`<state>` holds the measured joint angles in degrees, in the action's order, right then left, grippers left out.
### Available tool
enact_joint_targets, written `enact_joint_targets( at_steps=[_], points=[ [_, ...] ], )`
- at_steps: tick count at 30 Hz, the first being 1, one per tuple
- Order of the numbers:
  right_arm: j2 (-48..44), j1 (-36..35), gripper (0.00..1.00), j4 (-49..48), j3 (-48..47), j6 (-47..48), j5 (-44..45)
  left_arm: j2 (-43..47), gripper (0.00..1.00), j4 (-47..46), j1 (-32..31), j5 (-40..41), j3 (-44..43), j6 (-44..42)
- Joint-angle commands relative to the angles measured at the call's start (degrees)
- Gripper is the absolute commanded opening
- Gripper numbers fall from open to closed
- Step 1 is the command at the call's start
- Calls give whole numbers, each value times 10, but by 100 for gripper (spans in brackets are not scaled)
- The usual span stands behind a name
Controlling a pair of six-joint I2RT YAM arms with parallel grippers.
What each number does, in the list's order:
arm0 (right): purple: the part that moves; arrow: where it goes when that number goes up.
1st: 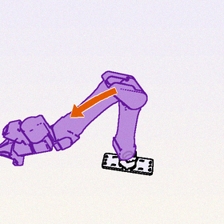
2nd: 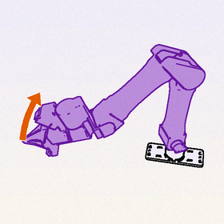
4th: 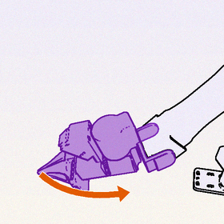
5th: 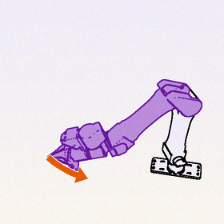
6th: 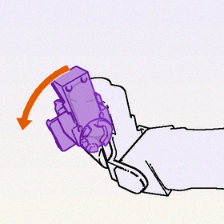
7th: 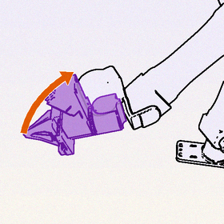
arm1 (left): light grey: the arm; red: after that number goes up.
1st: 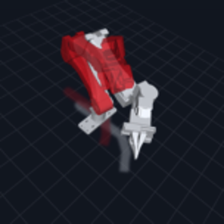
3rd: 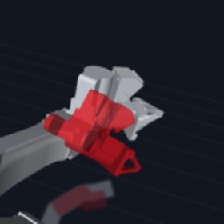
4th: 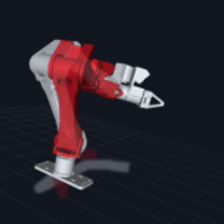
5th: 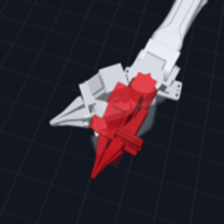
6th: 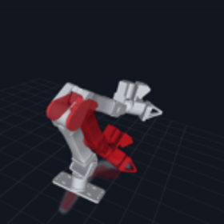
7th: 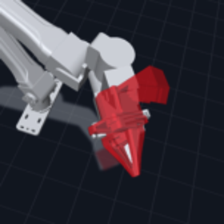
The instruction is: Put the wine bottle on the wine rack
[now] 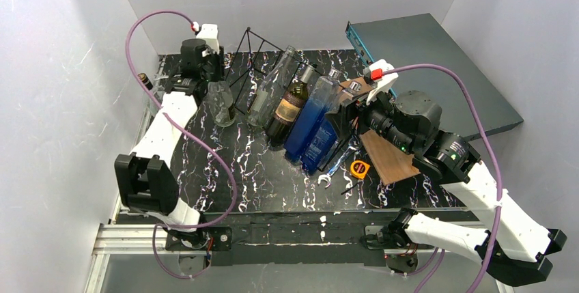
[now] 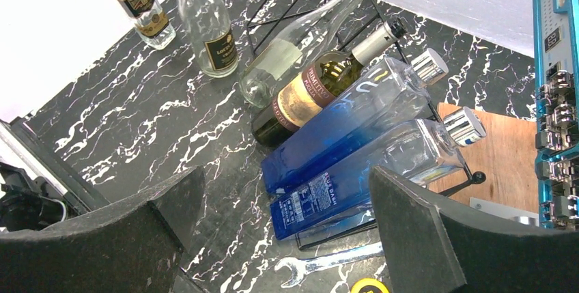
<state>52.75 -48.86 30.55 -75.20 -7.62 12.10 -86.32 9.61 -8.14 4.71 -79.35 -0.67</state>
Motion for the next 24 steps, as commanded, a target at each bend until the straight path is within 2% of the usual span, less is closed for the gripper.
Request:
enact_joint_targets(
  at_steps=[1,10,24],
  points=[
    [-5,2,98,-3,-14,7,11,-9,0,-70,-19,18,-77,-13],
    [-3,2,98,3,-16,11,19,-84,0,-60,-55,31,-153,-41],
    [5,2,98,-8,-4,7,15,-122,0,-39,-74,39,-189,-21]
  ],
)
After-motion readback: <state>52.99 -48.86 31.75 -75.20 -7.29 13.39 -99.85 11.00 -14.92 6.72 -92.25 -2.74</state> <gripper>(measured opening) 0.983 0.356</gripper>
